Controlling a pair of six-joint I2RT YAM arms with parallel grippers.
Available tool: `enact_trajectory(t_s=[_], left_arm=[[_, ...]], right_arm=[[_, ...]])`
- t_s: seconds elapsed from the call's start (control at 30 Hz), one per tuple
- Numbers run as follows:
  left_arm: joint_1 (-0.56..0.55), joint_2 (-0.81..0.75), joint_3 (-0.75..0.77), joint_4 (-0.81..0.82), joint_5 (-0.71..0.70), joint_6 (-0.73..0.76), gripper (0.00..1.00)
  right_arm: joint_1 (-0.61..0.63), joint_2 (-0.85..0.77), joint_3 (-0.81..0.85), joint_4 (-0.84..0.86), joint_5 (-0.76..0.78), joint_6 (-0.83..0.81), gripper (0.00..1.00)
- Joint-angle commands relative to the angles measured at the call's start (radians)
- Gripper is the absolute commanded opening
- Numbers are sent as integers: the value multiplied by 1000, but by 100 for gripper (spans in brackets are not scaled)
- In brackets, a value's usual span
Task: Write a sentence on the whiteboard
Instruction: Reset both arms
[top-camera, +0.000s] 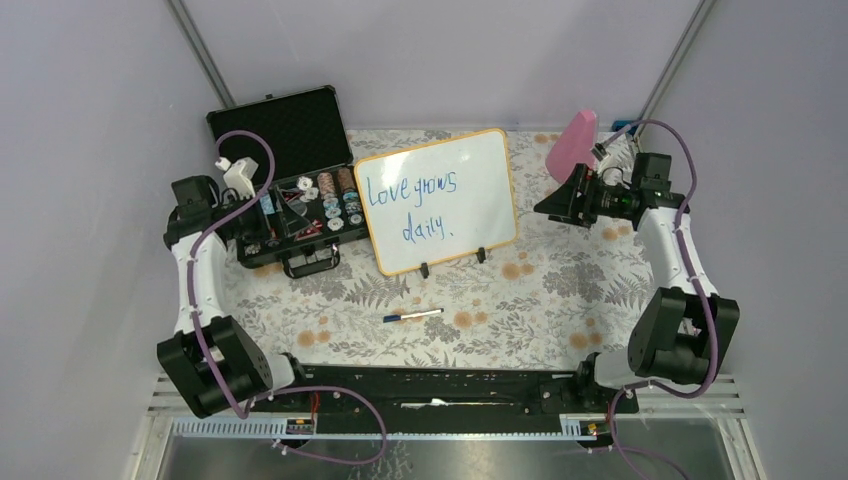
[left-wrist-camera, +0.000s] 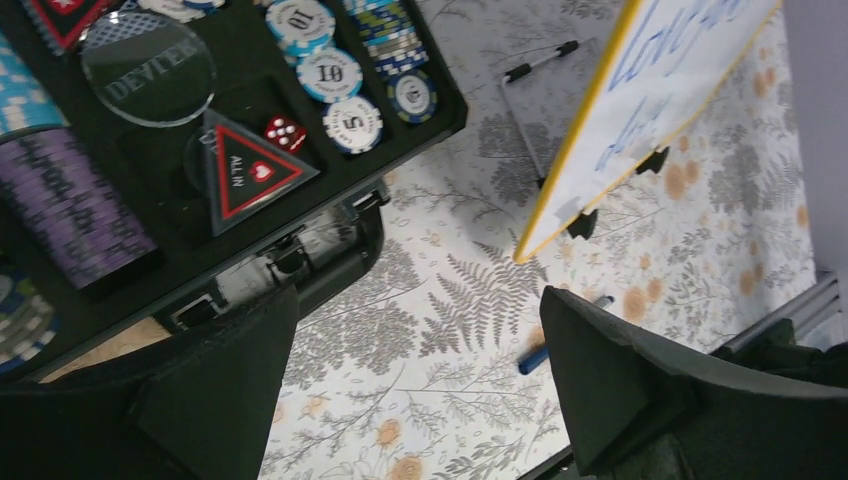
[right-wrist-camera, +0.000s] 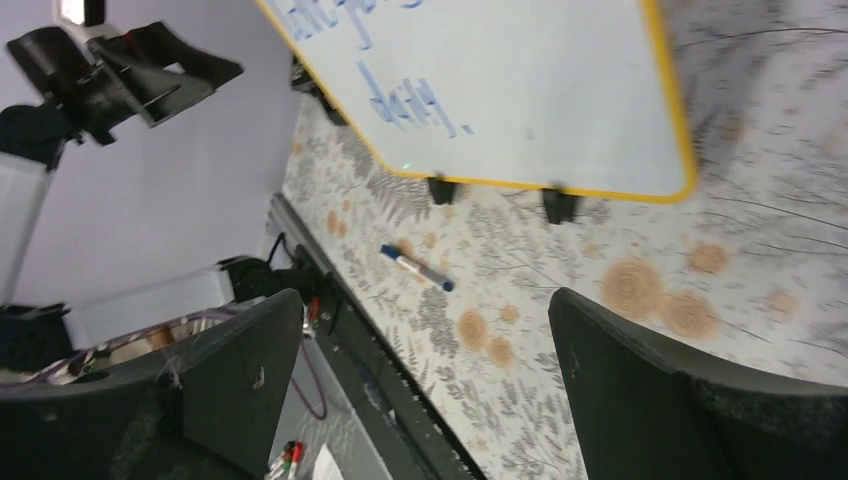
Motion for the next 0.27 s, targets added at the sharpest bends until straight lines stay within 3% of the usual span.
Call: enact_trajectory(t_s=[0.0, 0.23], left_arm=[[17, 4, -15, 48, -62, 58, 99], [19, 6, -9, 52, -84, 63, 99]], right_arm=[[-66, 25, 66, -109, 96, -166, 100], [-83, 46, 78, -118, 121, -207, 99]])
